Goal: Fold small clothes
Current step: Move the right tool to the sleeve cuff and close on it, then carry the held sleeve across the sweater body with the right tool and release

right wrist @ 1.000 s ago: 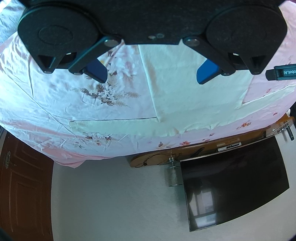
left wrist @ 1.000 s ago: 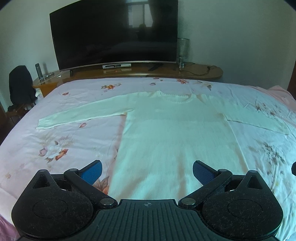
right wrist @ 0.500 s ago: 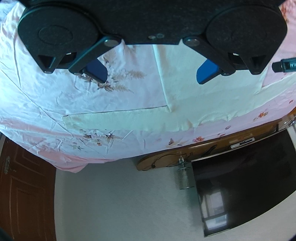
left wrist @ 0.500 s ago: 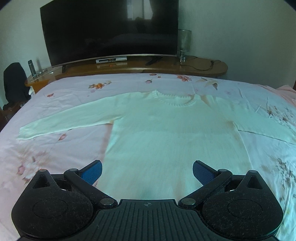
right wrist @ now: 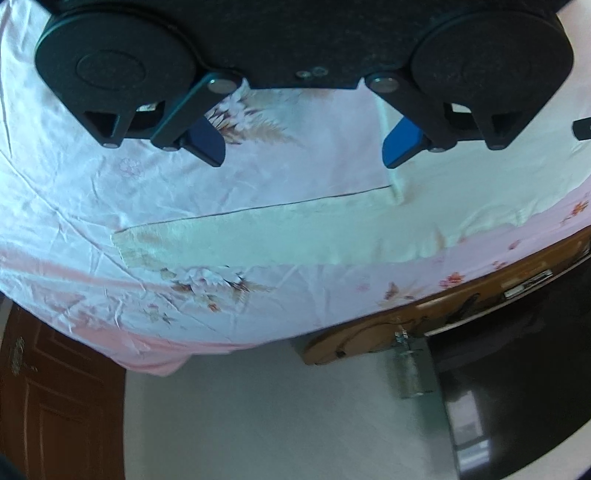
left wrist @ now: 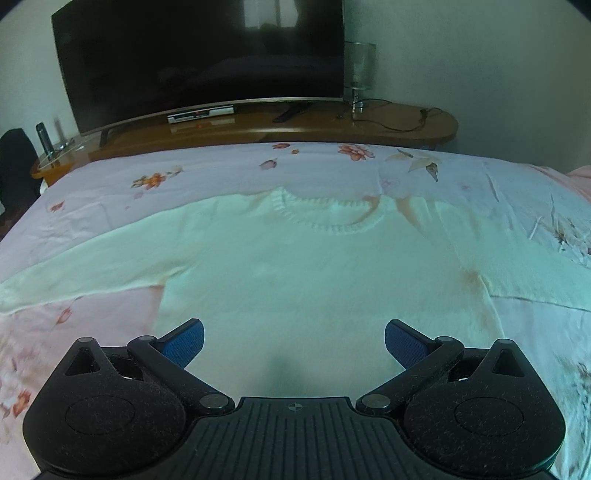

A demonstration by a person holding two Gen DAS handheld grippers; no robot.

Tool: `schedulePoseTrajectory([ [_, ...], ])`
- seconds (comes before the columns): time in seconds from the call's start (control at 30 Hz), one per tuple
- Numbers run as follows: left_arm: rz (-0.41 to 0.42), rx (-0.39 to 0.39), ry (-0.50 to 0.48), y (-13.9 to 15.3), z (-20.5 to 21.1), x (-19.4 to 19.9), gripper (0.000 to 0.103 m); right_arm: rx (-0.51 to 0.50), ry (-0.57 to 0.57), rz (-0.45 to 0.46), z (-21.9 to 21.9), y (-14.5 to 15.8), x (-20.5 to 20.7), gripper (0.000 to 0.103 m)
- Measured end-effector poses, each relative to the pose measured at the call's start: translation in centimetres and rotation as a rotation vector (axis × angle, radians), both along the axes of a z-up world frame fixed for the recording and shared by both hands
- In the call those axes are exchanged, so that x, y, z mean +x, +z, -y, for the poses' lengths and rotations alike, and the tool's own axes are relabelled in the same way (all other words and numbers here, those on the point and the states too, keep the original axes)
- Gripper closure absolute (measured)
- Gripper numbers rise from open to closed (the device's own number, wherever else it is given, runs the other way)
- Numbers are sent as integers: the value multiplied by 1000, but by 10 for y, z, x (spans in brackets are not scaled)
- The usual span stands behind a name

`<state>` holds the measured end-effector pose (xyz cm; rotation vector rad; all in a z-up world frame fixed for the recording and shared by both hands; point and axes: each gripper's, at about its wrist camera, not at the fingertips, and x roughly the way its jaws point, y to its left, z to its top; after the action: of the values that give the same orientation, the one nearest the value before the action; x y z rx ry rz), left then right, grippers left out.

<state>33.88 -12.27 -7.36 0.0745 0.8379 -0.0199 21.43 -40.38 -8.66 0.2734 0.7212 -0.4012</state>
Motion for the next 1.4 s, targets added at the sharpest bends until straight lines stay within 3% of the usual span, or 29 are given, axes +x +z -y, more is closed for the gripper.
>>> schedulePoseTrajectory([
  [0.6, -70, 20, -25, -57, 57, 87, 0, 97, -210, -101, 129, -77, 64, 27],
  [0.83, -76, 32, -42, -68, 77, 112, 0, 94, -300, -61, 170, -84, 73, 31],
  [1.0, -78, 33, -57, -70, 80, 116, 0, 98, -379, -7, 199, -84, 76, 61],
  [1.13, -79, 30, -67, -69, 78, 115, 0, 94, -383, 16, 210, -85, 79, 73],
  [1.17, -79, 29, -68, -69, 76, 115, 0, 97, -364, 27, 209, -84, 80, 87],
  [1.2, -78, 26, -68, -68, 74, 115, 0, 97, -345, 34, 207, -82, 82, 95],
  [1.3, -75, 13, -57, -63, 62, 114, 0, 81, -268, 100, 186, -65, 88, 95],
  [1.4, -71, -9, -18, -54, 40, 114, 0, 60, -112, 159, 142, -39, 103, 95],
])
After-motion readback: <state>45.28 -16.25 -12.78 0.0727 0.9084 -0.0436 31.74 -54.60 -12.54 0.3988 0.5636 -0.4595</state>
